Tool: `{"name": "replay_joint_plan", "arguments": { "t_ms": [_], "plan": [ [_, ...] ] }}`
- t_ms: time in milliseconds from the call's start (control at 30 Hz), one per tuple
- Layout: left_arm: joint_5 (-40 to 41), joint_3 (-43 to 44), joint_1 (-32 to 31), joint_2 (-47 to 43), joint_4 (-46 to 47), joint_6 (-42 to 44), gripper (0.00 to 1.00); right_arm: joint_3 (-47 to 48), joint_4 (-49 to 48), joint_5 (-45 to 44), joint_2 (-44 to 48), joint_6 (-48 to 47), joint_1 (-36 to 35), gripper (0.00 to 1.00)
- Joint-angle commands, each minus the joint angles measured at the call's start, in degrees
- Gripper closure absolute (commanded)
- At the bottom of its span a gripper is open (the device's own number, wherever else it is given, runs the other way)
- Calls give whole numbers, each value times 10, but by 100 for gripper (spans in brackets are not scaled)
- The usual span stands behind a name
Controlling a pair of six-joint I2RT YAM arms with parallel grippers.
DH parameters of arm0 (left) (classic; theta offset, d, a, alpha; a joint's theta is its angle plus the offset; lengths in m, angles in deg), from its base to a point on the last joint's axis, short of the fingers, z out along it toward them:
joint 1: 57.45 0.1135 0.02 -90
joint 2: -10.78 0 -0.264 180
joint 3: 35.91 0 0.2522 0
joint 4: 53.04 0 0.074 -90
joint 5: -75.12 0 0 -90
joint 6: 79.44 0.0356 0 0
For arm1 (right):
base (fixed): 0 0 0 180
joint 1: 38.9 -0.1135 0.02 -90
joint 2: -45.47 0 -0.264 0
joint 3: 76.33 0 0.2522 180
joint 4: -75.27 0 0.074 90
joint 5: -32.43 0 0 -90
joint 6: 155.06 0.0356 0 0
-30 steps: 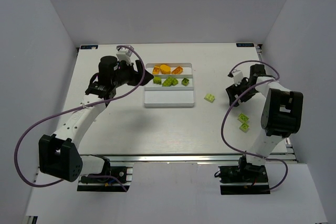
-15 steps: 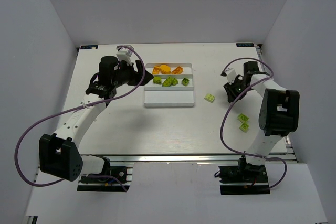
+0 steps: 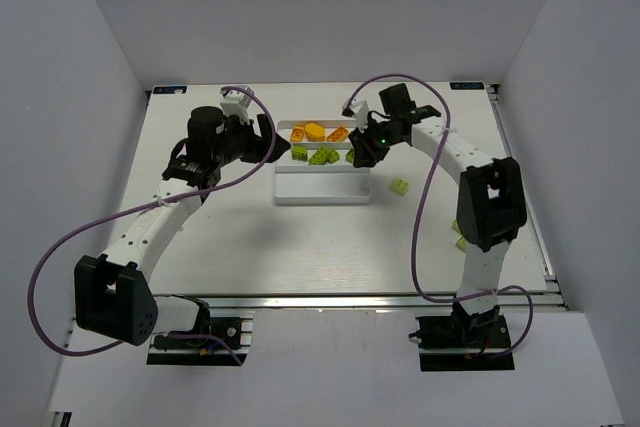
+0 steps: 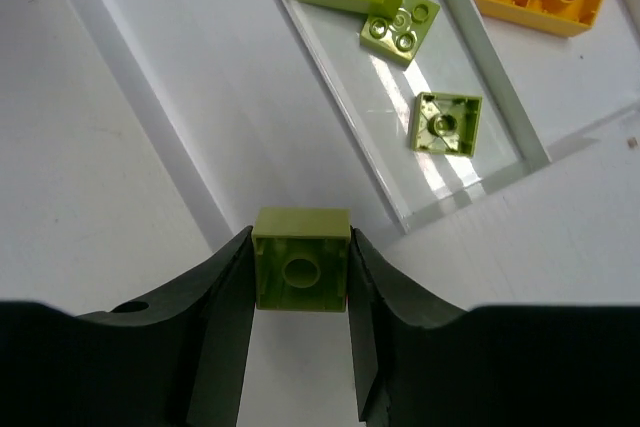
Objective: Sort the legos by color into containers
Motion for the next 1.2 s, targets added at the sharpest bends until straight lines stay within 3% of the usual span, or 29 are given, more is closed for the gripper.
{"name": "replay_joint_plan", "arguments": {
  "t_ms": [0, 133, 167, 233, 333, 533, 733, 900, 1167],
  "plan": [
    [4, -5, 4, 1, 0, 11, 19, 45, 17, -16, -49, 49, -19, 73],
    [-15, -6, 4, 9, 11, 13, 19, 81, 37, -34, -85, 51, -32, 62],
    [-25, -9, 4, 8, 15, 13, 19, 81, 39, -34, -89, 50, -35, 54],
    [-62, -12, 4, 12, 27, 13, 19, 76, 36, -32, -86, 52, -35, 43],
    [-121, -16, 4, 23, 56, 11, 19, 70, 30, -31, -69, 56, -36, 36],
    [-179, -24, 4, 37, 83, -1, 20, 19, 34, -76, 26, 47, -24, 35],
    [-169, -23, 4, 30, 79, 1, 20, -131, -4, -172, 114, -27, 13, 28],
    [-173, -26, 4, 33, 83, -1, 20, -161, 1, -185, 90, -90, 33, 26],
    [-168, -25, 4, 34, 80, 3, 20, -111, -16, -229, -11, -97, 35, 26]
  ]
}}
